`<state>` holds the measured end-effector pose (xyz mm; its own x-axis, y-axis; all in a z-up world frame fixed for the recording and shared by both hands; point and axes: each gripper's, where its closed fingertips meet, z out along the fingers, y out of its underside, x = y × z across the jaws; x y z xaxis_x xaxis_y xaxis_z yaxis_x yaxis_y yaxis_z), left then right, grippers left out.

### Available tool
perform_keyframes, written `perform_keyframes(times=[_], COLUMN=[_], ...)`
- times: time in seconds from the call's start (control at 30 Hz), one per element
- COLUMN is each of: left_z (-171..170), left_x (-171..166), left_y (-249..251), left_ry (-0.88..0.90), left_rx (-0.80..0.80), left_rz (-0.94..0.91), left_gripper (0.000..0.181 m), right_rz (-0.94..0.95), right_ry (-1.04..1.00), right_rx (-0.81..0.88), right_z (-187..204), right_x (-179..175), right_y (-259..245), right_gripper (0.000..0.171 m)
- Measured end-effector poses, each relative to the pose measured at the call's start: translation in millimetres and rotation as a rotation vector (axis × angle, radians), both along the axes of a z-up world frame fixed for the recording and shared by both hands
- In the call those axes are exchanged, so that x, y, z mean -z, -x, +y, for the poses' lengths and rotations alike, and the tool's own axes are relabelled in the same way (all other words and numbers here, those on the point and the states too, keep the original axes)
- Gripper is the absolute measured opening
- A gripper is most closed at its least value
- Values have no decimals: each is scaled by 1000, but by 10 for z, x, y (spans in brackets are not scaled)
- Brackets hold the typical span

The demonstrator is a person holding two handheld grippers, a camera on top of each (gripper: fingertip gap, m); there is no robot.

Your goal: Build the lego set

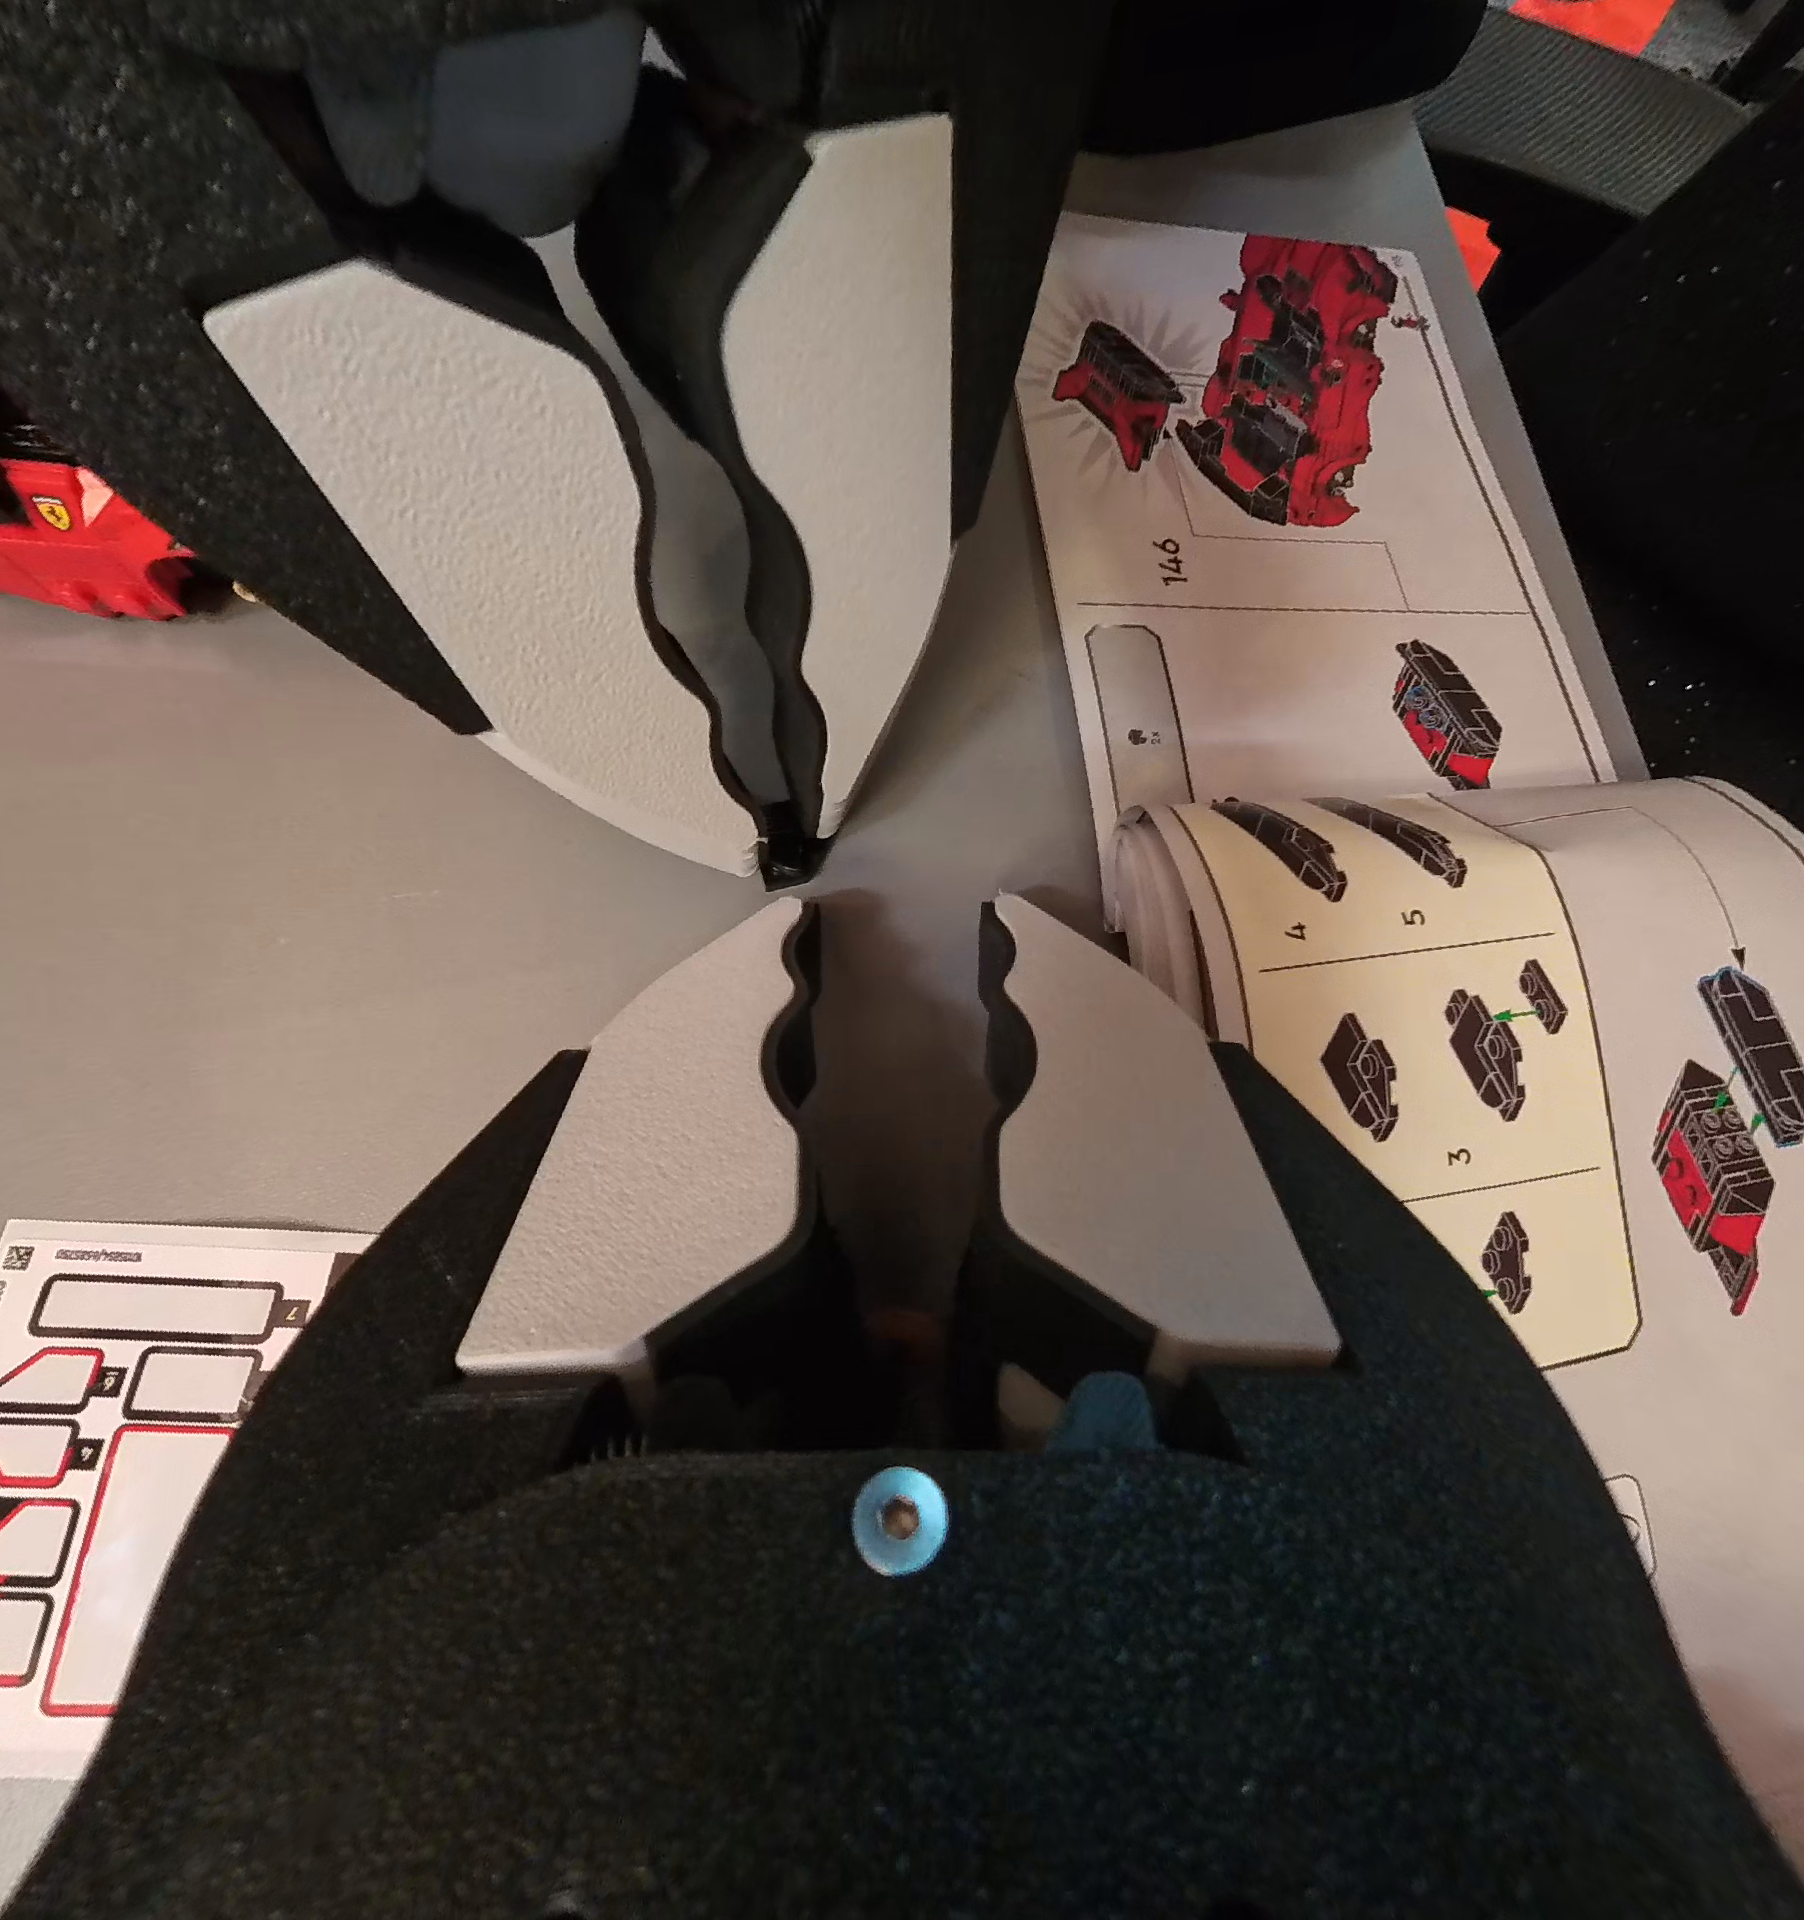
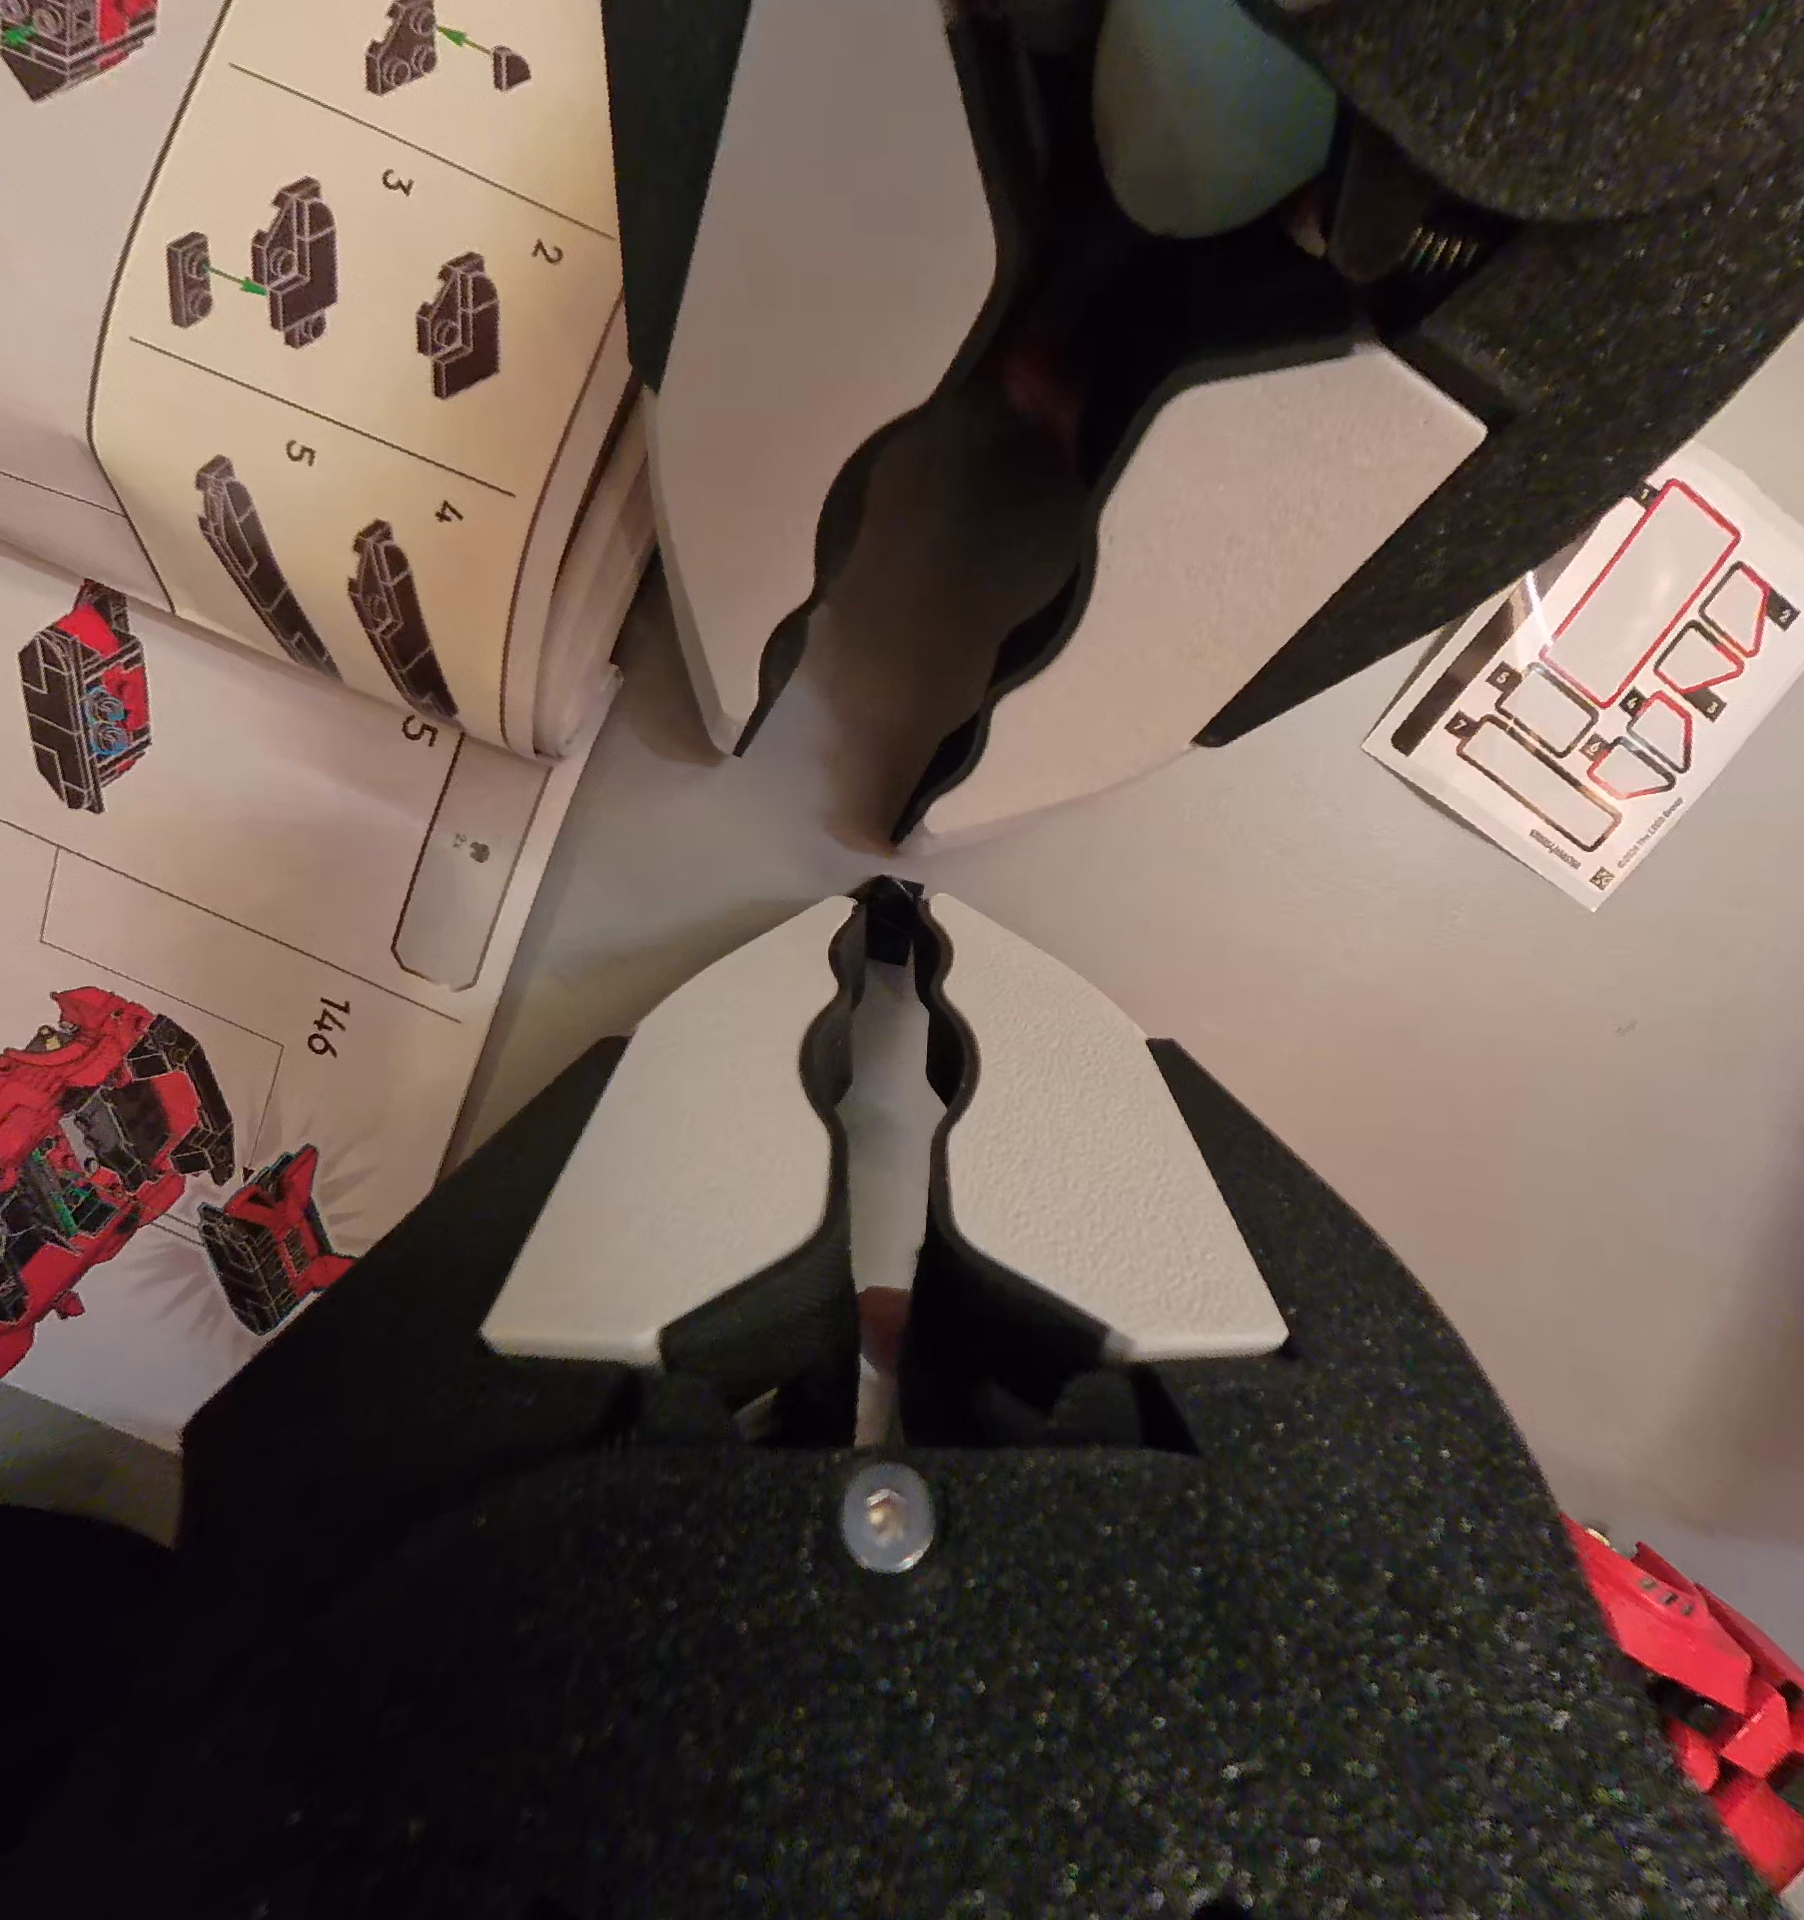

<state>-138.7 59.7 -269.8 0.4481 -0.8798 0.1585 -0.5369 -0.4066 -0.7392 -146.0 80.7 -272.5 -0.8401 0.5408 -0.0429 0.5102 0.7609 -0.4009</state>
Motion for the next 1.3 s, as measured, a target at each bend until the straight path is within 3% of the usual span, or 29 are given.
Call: perform_keyframes(times=[0.67, 0.77, 1.3], left_z=[-5, 10, 58], left_x=[6, 7, 14], left_y=[-1, 5, -17], left_ry=[1, 0, -8], left_rx=[4, -7, -25], left_rz=[0, -1, 1], left_gripper=[29, 31, 37], right_rz=[6, 38, 58], right_ry=[40, 82, 104], right_rx=[12, 48, 75], right_z=[-21, -9, -23], right_x=[-39, -94, -23], right_y=[0, 18, 13], right_gripper=[12, 0, 0])
